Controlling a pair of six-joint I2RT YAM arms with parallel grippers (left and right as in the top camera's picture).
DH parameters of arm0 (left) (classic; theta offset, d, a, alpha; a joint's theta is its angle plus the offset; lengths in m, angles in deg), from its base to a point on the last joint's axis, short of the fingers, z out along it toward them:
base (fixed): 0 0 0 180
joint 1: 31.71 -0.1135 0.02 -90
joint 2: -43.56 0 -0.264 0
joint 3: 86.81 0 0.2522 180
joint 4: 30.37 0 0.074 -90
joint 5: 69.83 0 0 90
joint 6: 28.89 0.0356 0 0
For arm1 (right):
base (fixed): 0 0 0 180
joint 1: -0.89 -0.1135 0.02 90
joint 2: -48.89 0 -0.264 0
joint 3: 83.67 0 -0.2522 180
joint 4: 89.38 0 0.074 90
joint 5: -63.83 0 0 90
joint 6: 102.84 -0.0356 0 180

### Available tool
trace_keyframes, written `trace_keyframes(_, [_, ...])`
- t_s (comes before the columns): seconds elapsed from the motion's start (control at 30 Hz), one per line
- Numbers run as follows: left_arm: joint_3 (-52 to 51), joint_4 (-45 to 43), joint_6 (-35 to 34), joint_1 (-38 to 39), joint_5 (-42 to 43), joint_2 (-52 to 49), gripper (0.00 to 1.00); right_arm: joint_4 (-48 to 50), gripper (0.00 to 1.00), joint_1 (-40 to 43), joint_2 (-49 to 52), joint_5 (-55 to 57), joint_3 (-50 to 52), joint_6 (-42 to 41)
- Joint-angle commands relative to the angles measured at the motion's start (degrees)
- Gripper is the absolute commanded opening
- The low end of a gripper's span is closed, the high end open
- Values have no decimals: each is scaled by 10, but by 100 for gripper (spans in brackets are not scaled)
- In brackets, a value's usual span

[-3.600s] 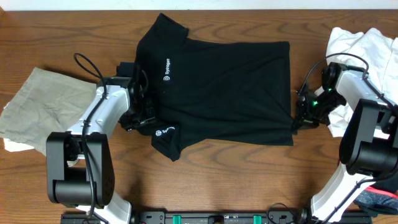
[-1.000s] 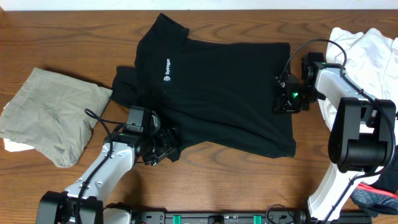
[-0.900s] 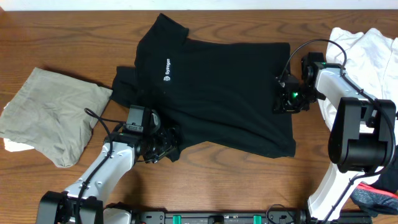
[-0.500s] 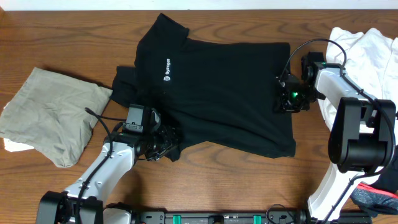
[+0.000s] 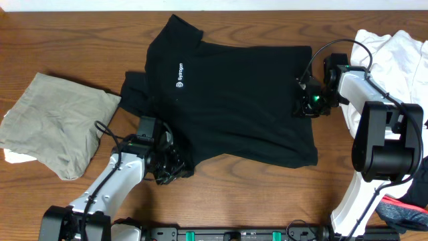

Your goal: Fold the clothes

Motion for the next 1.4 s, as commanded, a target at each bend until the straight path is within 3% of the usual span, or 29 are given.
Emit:
trace_keyframes(0.0, [-1,63,-2,1,23,-2,6,33,6,5,51,101,15,-36])
trace_keyframes(0.27, [-1,192,21,1,-34,3,6,65,8,18,51,101,15,-38])
trace_keyframes(0.47, [-1,170,21,1,-48,11,6,48,12,20,51,112,15,-35])
trace_keyframes(0.57, [0,162,21,1,-45,11,12,11,18,27,51,172,15,-39])
trace_keyframes(0.7, [0,160,21,1,-46,11,13,-18,23,42,51,261,15,-92])
trace_keyframes(0.87, [0,160,21,1,-46,11,13,-39,25,75,51,268,15,-115])
trace_keyframes(1.03, [0,162,26,1,-27,11,23,-49,26,110,50,241,15,-122])
trace_keyframes(1.37, [0,190,28,1,17,42,23,-54,28,110,43,215,-10,-105])
